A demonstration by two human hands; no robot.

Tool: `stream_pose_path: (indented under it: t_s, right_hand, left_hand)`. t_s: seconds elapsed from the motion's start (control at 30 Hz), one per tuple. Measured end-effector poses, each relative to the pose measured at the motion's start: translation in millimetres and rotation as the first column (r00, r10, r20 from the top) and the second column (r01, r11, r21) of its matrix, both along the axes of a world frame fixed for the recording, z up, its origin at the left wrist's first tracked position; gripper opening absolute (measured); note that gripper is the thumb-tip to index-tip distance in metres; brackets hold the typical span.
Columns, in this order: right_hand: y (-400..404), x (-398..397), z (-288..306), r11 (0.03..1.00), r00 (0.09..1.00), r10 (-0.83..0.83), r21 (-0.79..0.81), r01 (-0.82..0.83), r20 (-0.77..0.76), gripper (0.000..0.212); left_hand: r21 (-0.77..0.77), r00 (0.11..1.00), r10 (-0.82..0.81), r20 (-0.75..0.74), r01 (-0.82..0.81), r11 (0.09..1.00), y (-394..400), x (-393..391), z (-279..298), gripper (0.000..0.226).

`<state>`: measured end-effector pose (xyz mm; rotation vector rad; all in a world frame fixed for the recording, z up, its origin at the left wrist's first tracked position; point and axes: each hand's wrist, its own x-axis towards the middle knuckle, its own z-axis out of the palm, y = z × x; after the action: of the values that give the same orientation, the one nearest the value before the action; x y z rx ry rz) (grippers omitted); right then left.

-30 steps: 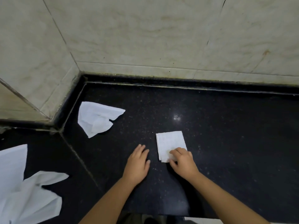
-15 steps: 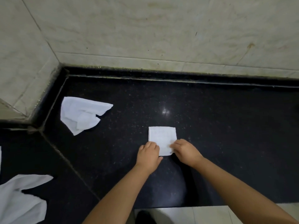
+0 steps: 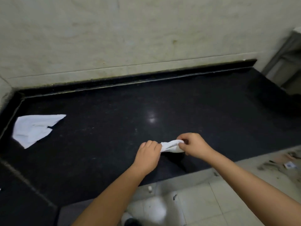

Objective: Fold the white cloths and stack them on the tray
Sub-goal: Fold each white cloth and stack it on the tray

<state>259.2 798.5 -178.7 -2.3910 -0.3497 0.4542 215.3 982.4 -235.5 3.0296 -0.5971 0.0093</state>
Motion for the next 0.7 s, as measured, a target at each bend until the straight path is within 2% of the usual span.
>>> stream_pose_path:
  t_s: [0.07, 0.13, 0.3, 0.4, 0.43, 0.63, 0.7]
  right_hand:
    - [-57, -11, 16, 0.998, 0.998, -0.059, 0.016, 0.059, 0.029, 0.019]
    - [-118, -23, 32, 0.989, 0.989, -0.14, 0.049, 0.138, 0.054, 0.021]
    - [-262, -52, 70, 0.948, 0.951, -0.305, 0.115, 0.297, 0.057, 0.027]
    - [-333, -56, 87, 0.908, 0.908, -0.412, 0.124, 0.401, 0.082, 0.044]
    - [-354, -55, 92, 0.907, 0.901, -0.42, 0.101, 0.41, 0.109, 0.042]
    - [-470, -33, 120, 0.886, 0.848, -0.448, 0.009, 0.464, 0.283, 0.004]
    - [-515, -14, 131, 0.883, 0.834, -0.426, -0.042, 0.468, 0.349, 0.011]
  left_hand:
    - [0.03, 0.996, -0.073, 0.057, 0.071, 0.997, -52, 11, 18, 0.008]
    - [0.049, 0.986, -0.16, 0.049, 0.157, 0.986, -108, 21, 47, 0.01]
    - [-0.174, 0.943, -0.29, -0.16, 0.263, 0.949, -256, 45, 110, 0.013]
    - [-0.228, 0.9, -0.405, -0.162, 0.365, 0.902, -335, 63, 140, 0.013]
    - [-0.223, 0.883, -0.438, -0.166, 0.399, 0.889, -359, 71, 147, 0.013]
    - [-0.129, 0.765, -0.635, -0.103, 0.623, 0.771, -479, 117, 184, 0.016]
    - [-0.112, 0.723, -0.688, -0.059, 0.68, 0.724, -521, 141, 193, 0.02]
